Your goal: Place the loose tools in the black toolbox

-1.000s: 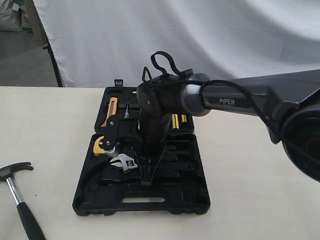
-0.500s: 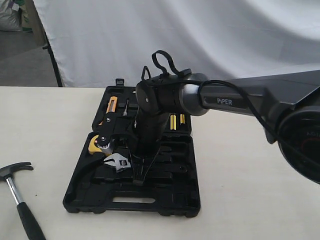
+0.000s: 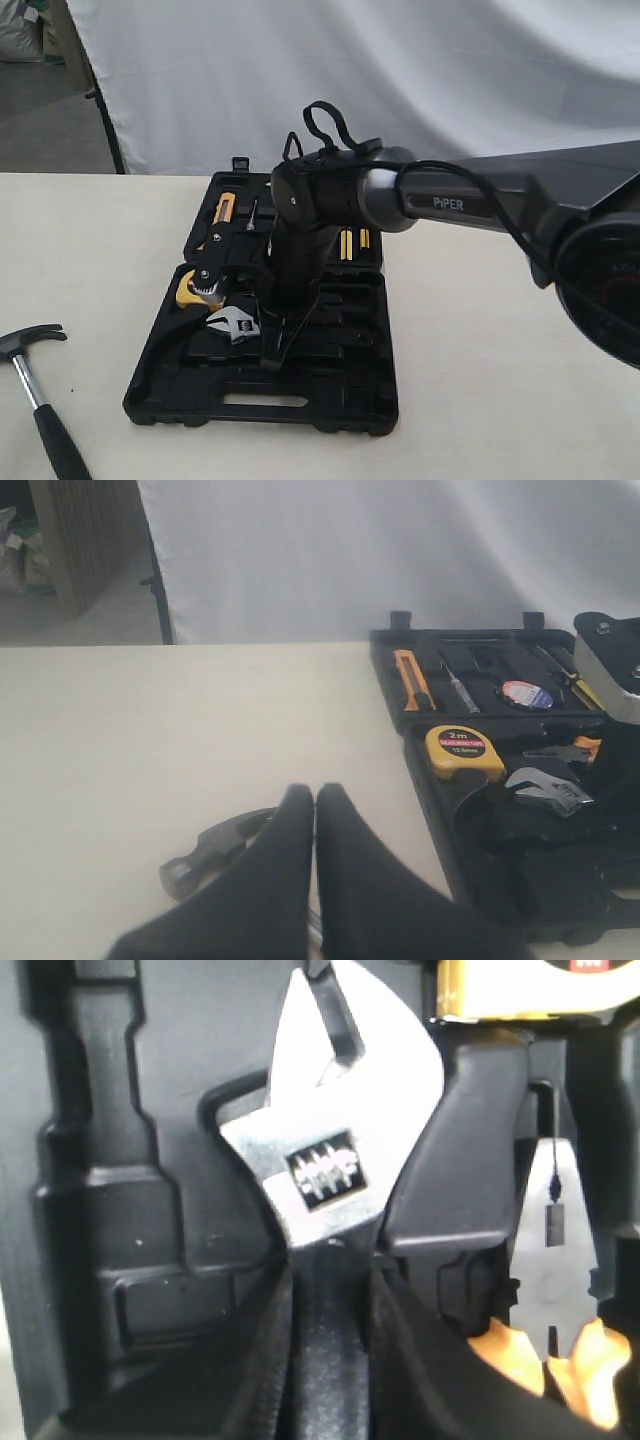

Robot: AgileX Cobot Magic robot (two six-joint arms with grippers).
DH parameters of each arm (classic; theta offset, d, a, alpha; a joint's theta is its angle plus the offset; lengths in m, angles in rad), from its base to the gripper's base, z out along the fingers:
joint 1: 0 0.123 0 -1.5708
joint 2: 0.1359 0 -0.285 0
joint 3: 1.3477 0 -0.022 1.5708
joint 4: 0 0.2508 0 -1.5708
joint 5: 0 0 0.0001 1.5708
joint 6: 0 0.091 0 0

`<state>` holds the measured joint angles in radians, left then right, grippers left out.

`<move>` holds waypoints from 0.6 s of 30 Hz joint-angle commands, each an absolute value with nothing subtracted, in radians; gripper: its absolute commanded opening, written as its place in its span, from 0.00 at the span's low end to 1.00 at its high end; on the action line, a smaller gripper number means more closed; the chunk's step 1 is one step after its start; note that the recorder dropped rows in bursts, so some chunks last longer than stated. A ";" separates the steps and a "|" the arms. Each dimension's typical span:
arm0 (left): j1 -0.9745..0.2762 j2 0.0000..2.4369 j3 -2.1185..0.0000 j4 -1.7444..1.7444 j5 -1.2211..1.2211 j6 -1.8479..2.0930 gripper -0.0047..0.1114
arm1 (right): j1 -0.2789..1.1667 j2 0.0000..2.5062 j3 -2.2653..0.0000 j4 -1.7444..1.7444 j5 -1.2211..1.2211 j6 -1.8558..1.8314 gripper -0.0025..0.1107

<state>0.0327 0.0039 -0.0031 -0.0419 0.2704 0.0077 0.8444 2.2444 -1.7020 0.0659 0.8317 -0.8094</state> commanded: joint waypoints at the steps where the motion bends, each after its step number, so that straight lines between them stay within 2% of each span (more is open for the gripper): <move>1: 0.024 0.000 0.000 -0.037 0.269 0.000 0.05 | 0.841 2.249 -1.708 0.085 0.829 -0.792 0.55; 4: 0.024 0.000 0.000 -0.037 0.269 0.000 0.05 | 0.841 2.240 -1.708 0.085 0.850 -0.798 0.74; 6: 0.024 0.000 0.000 -0.037 0.269 0.000 0.05 | 0.841 2.225 -1.708 0.085 0.853 -0.798 0.78; 18: 0.024 0.000 0.000 -0.037 0.269 0.000 0.05 | 0.841 2.165 -1.710 0.107 0.838 -0.798 0.77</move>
